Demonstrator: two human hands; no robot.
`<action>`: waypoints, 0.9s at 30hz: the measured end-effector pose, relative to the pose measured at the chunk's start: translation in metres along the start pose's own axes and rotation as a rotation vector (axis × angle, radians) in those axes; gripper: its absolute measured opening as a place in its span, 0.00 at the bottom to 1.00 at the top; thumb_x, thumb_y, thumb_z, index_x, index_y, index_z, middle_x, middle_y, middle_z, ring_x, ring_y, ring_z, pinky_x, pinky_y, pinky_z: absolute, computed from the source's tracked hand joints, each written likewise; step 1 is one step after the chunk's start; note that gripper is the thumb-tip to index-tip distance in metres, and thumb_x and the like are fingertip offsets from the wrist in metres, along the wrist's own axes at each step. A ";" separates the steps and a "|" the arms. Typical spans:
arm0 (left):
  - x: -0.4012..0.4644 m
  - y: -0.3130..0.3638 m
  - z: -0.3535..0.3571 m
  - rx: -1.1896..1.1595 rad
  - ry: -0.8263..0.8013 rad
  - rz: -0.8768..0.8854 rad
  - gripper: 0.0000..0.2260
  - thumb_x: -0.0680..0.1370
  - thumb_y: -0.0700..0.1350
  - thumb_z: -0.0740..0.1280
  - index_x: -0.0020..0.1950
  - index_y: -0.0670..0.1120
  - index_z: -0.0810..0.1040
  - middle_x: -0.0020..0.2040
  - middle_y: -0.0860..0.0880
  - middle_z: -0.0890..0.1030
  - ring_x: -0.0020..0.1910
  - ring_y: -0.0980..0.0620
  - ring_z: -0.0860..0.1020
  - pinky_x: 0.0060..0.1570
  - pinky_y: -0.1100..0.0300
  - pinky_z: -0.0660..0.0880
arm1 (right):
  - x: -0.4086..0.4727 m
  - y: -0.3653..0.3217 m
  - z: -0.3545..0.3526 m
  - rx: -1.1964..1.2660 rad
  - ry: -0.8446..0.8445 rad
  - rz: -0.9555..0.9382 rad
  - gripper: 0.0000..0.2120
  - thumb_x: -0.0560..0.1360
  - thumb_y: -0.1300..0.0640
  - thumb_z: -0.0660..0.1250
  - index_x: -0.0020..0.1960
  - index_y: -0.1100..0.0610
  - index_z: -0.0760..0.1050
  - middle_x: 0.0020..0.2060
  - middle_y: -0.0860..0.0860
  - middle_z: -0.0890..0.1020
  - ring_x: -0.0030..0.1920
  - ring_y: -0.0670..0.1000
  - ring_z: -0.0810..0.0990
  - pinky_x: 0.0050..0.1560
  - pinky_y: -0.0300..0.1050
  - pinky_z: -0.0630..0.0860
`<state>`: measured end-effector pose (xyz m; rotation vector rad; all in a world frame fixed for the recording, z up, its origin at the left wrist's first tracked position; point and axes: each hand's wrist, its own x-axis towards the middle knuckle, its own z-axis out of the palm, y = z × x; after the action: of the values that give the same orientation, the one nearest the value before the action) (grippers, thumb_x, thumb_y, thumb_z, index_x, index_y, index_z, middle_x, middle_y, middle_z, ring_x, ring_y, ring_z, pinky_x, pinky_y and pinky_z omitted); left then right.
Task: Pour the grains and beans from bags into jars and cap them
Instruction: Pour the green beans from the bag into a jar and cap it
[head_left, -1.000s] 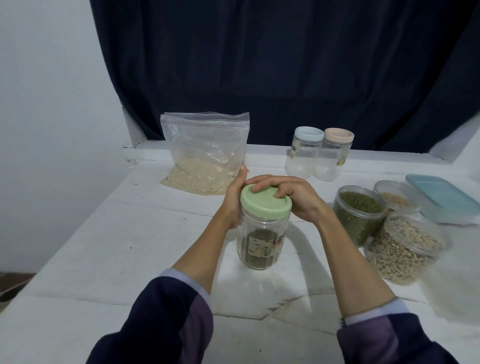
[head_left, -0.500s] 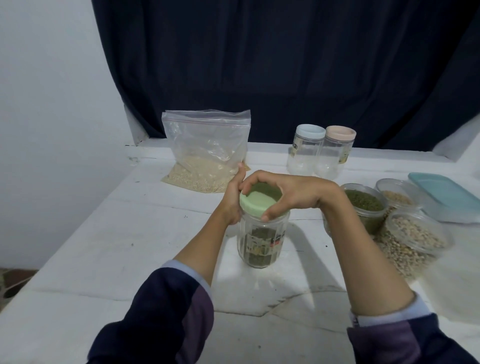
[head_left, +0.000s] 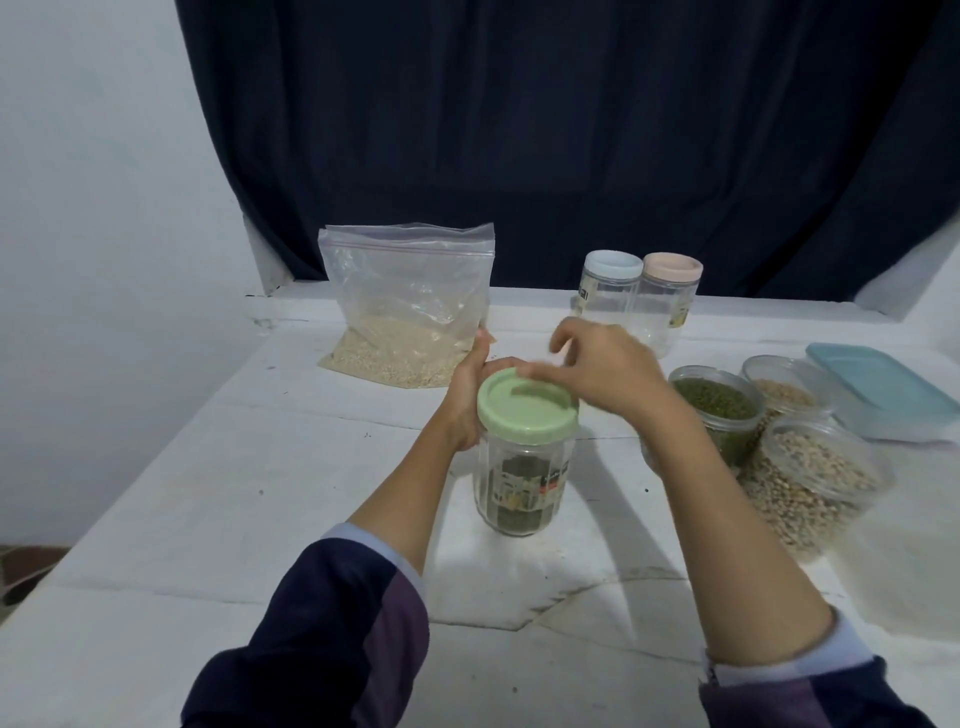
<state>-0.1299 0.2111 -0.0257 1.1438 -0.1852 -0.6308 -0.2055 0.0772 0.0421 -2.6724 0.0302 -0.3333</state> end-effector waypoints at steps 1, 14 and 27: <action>0.000 0.000 -0.002 0.009 0.012 0.015 0.32 0.80 0.63 0.46 0.43 0.40 0.78 0.35 0.43 0.82 0.34 0.46 0.82 0.39 0.56 0.77 | -0.001 0.004 -0.005 -0.010 0.102 0.054 0.22 0.71 0.34 0.64 0.47 0.53 0.75 0.37 0.47 0.82 0.38 0.48 0.80 0.40 0.44 0.72; -0.004 -0.008 0.006 -0.080 0.151 0.184 0.28 0.82 0.58 0.47 0.42 0.40 0.77 0.30 0.45 0.82 0.30 0.51 0.81 0.30 0.64 0.77 | -0.019 -0.002 0.038 0.480 -0.027 -0.106 0.36 0.58 0.49 0.80 0.63 0.47 0.72 0.60 0.45 0.76 0.61 0.46 0.73 0.64 0.48 0.71; -0.005 -0.032 0.058 -0.075 0.189 0.228 0.12 0.79 0.46 0.60 0.43 0.42 0.80 0.37 0.44 0.81 0.38 0.47 0.79 0.39 0.56 0.75 | -0.038 0.034 -0.004 0.483 -0.163 -0.071 0.27 0.64 0.56 0.79 0.60 0.54 0.74 0.58 0.47 0.76 0.59 0.45 0.74 0.60 0.40 0.71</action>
<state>-0.1718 0.1600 -0.0289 1.0847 -0.1271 -0.3237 -0.2427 0.0473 0.0220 -2.2138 -0.1742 -0.1217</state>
